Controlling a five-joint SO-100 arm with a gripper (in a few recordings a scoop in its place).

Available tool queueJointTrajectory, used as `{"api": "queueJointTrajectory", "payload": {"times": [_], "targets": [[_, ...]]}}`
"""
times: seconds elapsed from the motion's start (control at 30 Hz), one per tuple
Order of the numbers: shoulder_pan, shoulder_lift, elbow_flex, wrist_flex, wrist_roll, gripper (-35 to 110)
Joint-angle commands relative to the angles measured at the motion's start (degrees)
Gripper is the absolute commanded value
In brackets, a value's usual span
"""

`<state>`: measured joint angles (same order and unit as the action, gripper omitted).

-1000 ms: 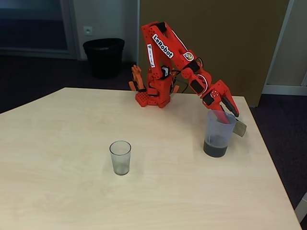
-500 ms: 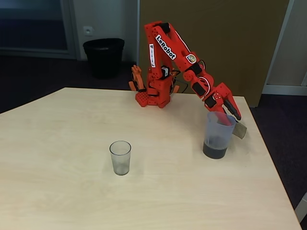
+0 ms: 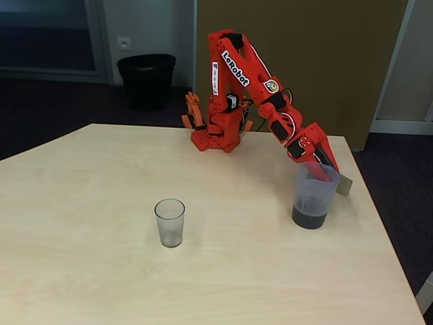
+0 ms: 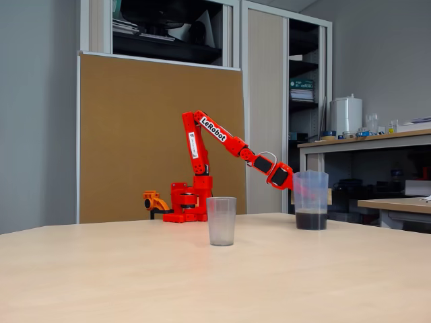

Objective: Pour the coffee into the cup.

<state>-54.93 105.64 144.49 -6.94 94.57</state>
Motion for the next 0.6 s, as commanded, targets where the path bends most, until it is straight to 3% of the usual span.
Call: {"api": "queueJointTrajectory", "payload": {"times": [0.0, 0.57], "targets": [[-0.3, 1.0, -1.8, -1.4, -0.4, 0], [4.1, 1.1, 2.2, -2.4, -4.6, 0]]}}
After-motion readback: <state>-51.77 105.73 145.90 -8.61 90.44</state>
